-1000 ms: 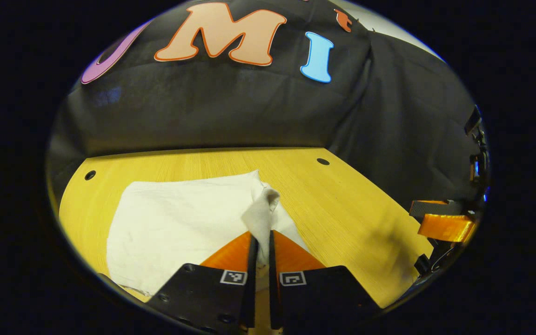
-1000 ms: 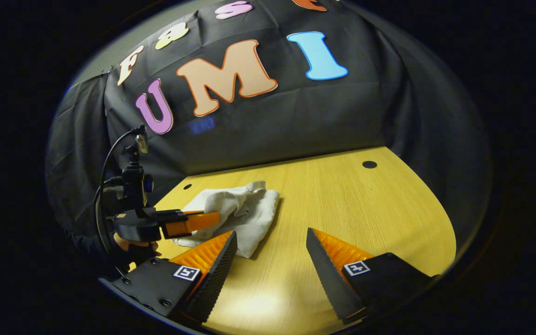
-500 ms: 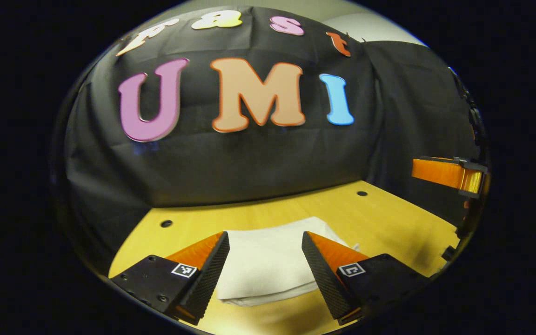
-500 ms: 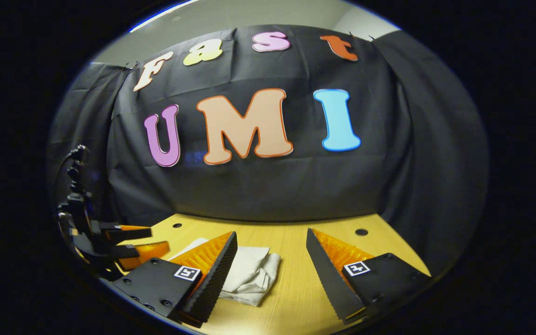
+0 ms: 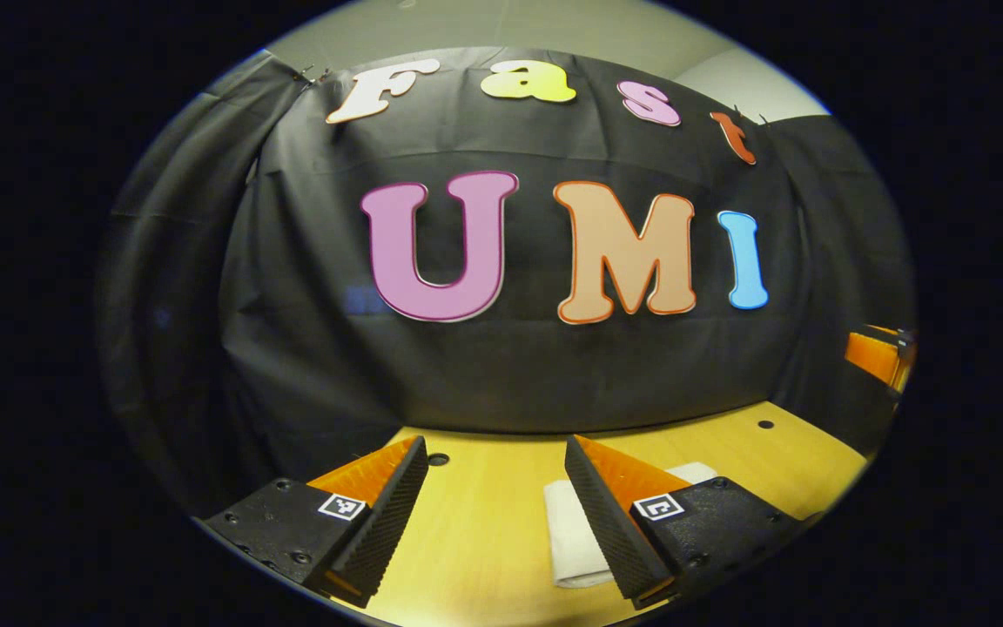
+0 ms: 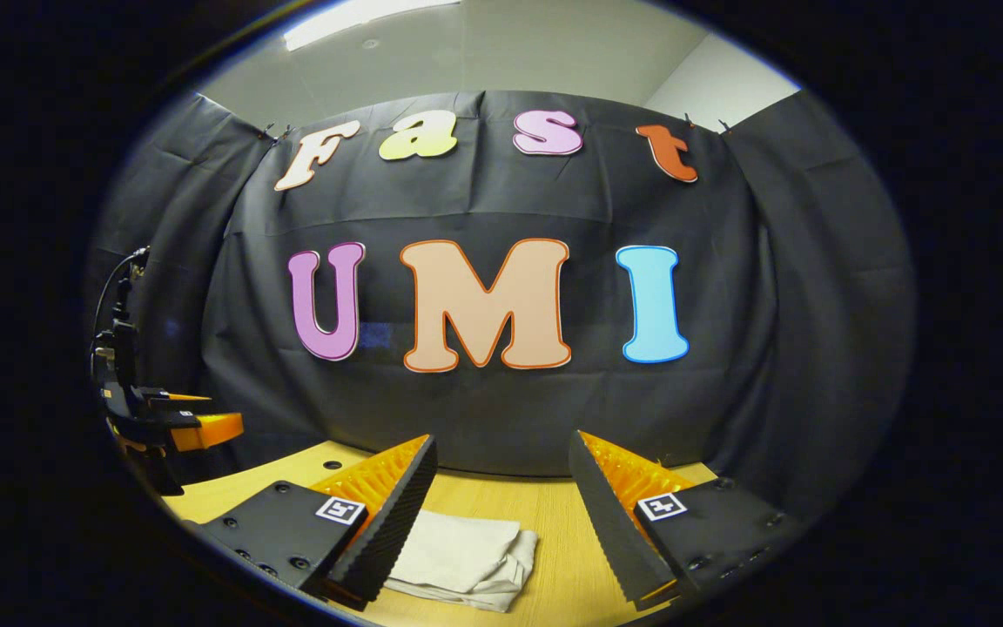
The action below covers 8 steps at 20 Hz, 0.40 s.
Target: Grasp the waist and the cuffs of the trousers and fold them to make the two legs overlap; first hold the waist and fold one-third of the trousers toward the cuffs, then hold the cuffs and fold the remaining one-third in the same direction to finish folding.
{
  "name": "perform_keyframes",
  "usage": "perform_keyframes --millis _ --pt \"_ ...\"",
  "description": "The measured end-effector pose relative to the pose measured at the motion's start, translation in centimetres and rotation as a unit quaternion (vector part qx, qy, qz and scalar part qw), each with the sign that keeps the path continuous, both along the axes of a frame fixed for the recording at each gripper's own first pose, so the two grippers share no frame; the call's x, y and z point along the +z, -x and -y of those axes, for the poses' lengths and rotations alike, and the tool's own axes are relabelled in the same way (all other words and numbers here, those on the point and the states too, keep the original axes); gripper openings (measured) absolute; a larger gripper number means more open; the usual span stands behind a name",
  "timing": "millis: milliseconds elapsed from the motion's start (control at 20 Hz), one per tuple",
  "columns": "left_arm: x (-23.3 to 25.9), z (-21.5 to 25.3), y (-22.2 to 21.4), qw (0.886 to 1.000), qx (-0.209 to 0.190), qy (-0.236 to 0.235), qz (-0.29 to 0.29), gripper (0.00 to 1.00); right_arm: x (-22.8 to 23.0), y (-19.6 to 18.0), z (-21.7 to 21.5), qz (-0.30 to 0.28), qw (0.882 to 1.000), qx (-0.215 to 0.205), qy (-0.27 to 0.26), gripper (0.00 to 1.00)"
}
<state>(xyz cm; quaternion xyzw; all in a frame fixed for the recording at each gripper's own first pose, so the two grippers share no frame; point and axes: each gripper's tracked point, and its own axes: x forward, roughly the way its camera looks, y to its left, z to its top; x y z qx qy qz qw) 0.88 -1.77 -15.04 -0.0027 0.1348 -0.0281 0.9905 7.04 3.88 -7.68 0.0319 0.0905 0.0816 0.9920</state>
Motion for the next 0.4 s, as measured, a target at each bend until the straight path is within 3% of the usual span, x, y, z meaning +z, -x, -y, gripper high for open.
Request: perform_keyframes --millis 400 --pt "2.2 -1.3 -0.2 0.999 -0.004 -0.011 0.030 0.95 1.3 0.6 -0.8 0.016 1.000 -0.004 0.021 0.98"
